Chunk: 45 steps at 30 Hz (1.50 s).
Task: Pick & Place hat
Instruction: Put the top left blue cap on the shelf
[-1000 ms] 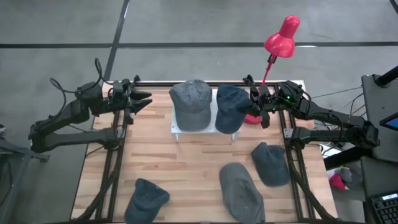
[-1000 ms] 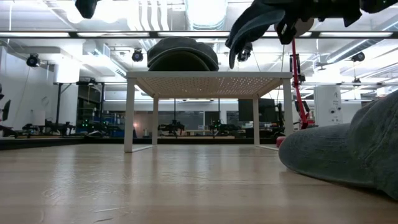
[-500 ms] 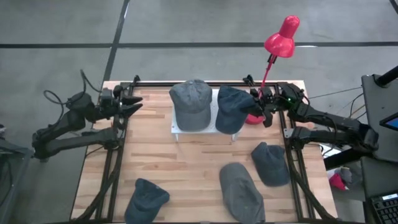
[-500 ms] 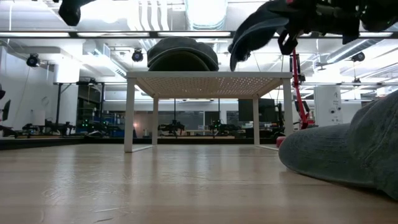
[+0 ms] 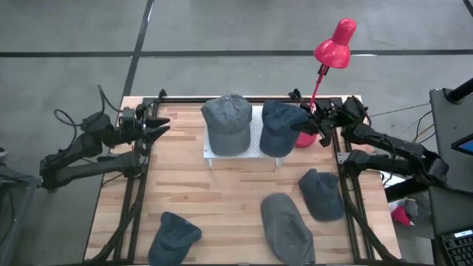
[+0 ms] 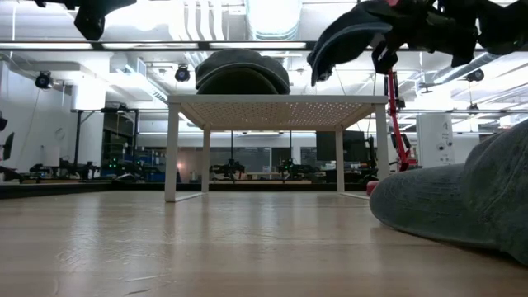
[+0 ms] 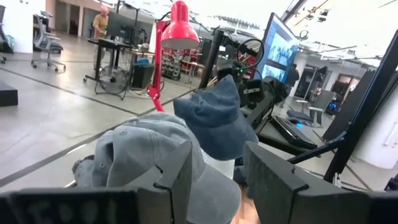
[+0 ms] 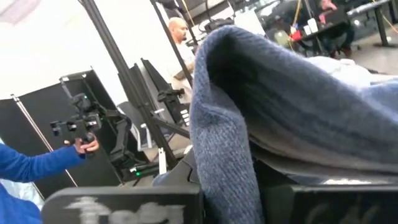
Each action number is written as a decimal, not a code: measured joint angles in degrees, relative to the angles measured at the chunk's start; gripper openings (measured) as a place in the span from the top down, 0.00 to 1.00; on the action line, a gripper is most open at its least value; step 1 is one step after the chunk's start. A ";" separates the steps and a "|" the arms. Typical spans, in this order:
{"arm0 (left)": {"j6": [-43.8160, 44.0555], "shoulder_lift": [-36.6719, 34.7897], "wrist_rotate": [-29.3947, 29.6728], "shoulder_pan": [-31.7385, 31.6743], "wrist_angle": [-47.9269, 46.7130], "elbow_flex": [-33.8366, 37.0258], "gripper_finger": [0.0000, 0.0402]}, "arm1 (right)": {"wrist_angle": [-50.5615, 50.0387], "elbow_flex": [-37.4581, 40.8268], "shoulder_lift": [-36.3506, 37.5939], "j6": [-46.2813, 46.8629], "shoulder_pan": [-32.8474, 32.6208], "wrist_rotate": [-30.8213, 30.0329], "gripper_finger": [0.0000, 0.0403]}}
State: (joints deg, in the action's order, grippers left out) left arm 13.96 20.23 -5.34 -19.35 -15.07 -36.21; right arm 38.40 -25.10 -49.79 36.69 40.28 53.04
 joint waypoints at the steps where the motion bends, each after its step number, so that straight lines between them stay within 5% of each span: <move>1: 0.00 0.00 -0.02 0.00 -0.28 0.00 0.64 | 0.78 0.00 -0.40 -0.01 0.05 0.04 0.97; 18: 0.81 0.04 -0.02 0.02 -1.38 0.00 0.64 | 4.23 -5.87 -15.31 -0.66 5.07 13.25 0.97; 45: 1.68 0.04 0.00 0.02 -1.27 0.00 0.64 | 3.89 -6.99 -25.71 3.35 6.52 14.57 0.97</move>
State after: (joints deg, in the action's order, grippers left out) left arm 15.64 20.27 -5.34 -19.33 -16.34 -36.21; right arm 42.28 -32.10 -75.49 40.04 46.80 67.61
